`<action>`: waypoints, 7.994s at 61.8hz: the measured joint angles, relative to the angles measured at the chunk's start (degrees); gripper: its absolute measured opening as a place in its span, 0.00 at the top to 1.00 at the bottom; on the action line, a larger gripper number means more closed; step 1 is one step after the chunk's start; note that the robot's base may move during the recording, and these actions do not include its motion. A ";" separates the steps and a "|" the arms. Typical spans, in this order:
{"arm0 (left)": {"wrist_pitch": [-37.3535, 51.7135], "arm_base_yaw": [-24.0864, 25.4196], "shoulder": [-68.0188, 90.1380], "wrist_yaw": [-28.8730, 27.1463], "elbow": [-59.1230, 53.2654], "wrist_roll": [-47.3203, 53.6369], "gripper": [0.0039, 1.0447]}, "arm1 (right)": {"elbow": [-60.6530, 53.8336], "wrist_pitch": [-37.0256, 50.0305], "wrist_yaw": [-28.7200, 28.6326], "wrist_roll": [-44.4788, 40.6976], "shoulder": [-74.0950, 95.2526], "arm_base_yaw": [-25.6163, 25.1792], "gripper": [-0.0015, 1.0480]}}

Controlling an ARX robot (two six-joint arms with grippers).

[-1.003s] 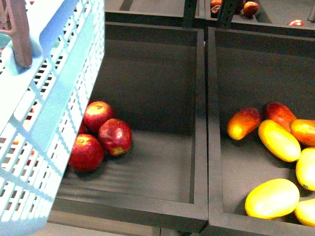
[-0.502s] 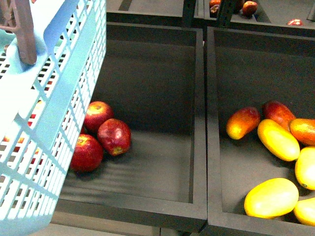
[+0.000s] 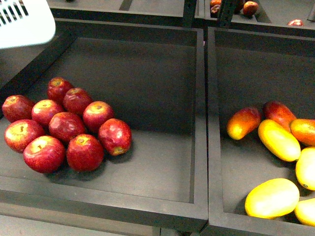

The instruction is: Pick mango and avocado into basket

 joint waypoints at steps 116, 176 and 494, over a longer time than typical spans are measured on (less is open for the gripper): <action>-5.95 -12.61 22.40 35.10 13.73 -3.80 0.95 | 1.75 6.84 6.12 8.28 3.41 -0.02 0.07; -5.95 -12.57 22.43 34.95 13.75 -3.78 0.95 | 59.93 -68.98 -18.43 -67.63 50.53 -14.14 0.07; -5.95 -12.61 22.43 34.97 13.77 -3.78 0.95 | 15.89 -9.44 -41.62 -20.79 13.94 19.26 0.42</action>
